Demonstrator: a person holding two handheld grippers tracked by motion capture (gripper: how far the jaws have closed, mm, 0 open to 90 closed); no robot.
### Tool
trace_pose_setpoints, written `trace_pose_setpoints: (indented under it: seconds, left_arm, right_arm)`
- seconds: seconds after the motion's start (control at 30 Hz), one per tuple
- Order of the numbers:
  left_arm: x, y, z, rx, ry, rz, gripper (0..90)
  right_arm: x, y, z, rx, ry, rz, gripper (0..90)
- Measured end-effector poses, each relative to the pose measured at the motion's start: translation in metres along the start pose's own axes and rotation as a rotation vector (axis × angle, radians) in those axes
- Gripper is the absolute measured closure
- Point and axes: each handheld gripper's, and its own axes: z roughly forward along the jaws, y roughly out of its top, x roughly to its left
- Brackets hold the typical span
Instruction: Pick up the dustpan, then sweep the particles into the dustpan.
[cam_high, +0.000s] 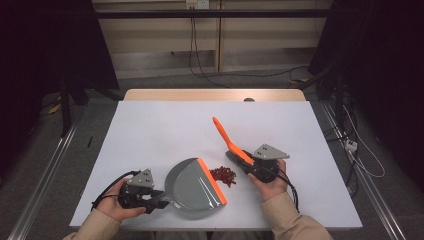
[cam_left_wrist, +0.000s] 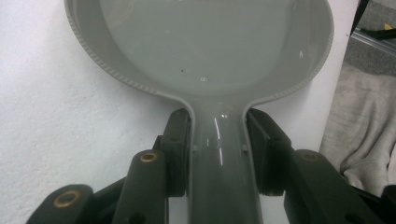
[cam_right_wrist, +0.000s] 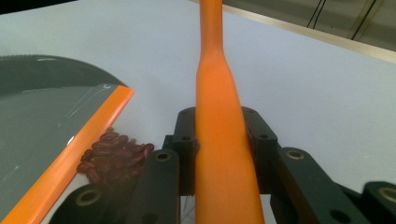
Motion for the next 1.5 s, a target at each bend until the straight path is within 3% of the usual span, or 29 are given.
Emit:
trace_pose_setpoints:
  seconds: [0.03,0.07,0.2,0.33,0.57,1.1,1.5]
  left_arm:
    - [-0.001,0.001,-0.001,0.009,0.019,-0.002,62.6]
    - [0.001,0.001,-0.001,0.01,0.002,0.003,62.6]
    - [0.0,0.002,-0.002,-0.003,0.002,-0.021,62.6]
    - [-0.001,0.001,-0.003,0.006,0.013,-0.02,62.5]
    - [0.0,0.001,-0.001,0.001,-0.008,-0.027,62.4]
    - [0.0,0.001,-0.001,0.008,0.0,-0.029,62.4]
    - [0.0,0.002,0.0,0.005,-0.018,-0.034,62.4]
  right_arm:
    - [0.003,0.0,0.0,0.003,-0.012,-0.004,71.3]
    - [0.005,0.0,0.0,0.002,-0.015,-0.01,71.3]
    - [0.014,0.0,0.0,0.005,-0.037,-0.037,71.2]
    - [0.02,0.001,0.001,0.009,-0.042,-0.044,71.1]
    - [0.025,0.001,0.002,0.007,-0.053,-0.05,71.1]
    - [0.028,0.0,0.002,0.003,-0.063,-0.03,71.0]
    - [0.043,0.002,0.006,-0.004,-0.057,-0.018,71.0]
